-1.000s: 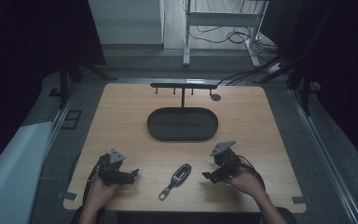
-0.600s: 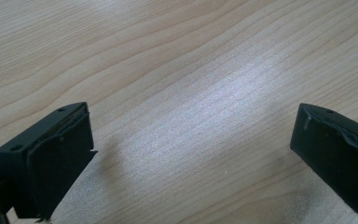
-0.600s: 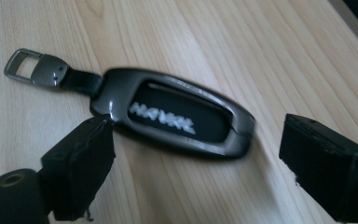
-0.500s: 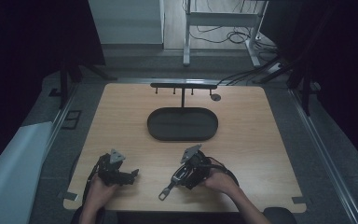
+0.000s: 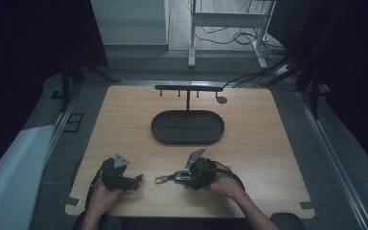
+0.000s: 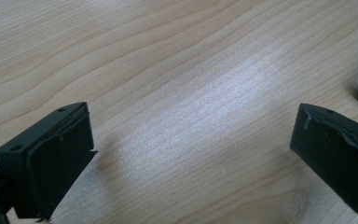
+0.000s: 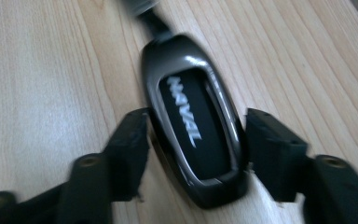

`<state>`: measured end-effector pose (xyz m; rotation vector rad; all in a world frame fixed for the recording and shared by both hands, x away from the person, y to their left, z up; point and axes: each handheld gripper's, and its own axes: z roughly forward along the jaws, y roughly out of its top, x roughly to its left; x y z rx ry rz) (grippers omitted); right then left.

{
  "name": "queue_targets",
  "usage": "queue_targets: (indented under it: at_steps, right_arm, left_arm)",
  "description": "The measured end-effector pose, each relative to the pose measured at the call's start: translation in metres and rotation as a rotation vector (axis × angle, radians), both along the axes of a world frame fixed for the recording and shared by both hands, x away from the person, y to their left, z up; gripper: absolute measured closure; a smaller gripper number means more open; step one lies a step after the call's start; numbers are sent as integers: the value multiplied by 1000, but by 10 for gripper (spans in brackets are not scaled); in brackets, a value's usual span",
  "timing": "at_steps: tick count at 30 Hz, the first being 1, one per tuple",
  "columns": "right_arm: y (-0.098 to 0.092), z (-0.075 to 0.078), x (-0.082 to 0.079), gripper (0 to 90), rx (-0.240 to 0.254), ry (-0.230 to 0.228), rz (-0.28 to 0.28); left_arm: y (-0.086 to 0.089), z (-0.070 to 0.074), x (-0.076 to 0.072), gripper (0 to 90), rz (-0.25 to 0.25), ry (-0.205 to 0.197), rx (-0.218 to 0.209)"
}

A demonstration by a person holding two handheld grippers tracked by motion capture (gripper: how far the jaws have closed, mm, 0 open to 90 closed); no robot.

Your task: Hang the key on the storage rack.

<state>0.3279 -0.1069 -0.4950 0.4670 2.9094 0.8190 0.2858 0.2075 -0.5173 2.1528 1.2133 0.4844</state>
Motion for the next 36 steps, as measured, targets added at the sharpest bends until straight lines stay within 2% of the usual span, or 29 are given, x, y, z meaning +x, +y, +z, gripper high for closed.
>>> queue_targets:
  at_steps: [7, 11, 12, 13, 15, 16, 17, 19, 21, 22, 23, 26, 29, 31, 36]
  right_arm:
    - [-11, 4, 0, 509, -41, 26, -33]
    - [-12, 9, 4, 373, -83, 67, -71]
    - [-12, 9, 4, 373, -83, 67, -71]
    - [-7, 13, 7, 342, -118, 93, -82]
    - [-4, 14, 9, 337, -135, 107, -75]
    - [4, 16, 13, 320, -186, 131, -71]
    - [9, 17, 14, 321, -210, 140, -67]
    - [18, 18, 18, 333, -256, 153, -62]
    - [23, 18, 20, 339, -275, 159, -53]
    - [32, 17, 24, 366, -318, 166, -39]
    - [32, 17, 24, 366, -318, 166, -39]
    - [50, 17, 29, 398, -396, 174, -13]
    - [56, 16, 31, 385, -415, 174, -7]
    - [63, 16, 34, 366, -448, 174, -11]
    - [75, 14, 36, 431, -484, 184, 8]
  left_arm:
    - [-1, 0, 0, 0, -2, 2, 3]
    - [-1, 0, 0, 0, -3, 1, 5]
    - [-1, 0, 0, 0, -3, 1, 5]
    - [-2, 0, 0, 0, -4, 2, 6]
    - [-1, 0, 0, 0, -5, 3, 8]
    - [-1, 0, 0, 0, -6, 4, 9]
    - [-1, 0, 0, 0, -6, 4, 9]
    - [-1, 0, 0, 0, -9, 3, 13]
    - [0, 0, 0, 0, -9, 3, 13]
    - [0, 0, 0, 0, -7, 5, 13]
    - [0, 0, 0, 0, -7, 5, 13]
    - [0, 0, 0, 0, -8, 5, 13]
    - [0, 0, 0, 0, -9, 8, 16]
    - [0, 0, 0, 0, -10, 10, 19]
    - [-1, 0, 0, 0, -10, 9, 22]
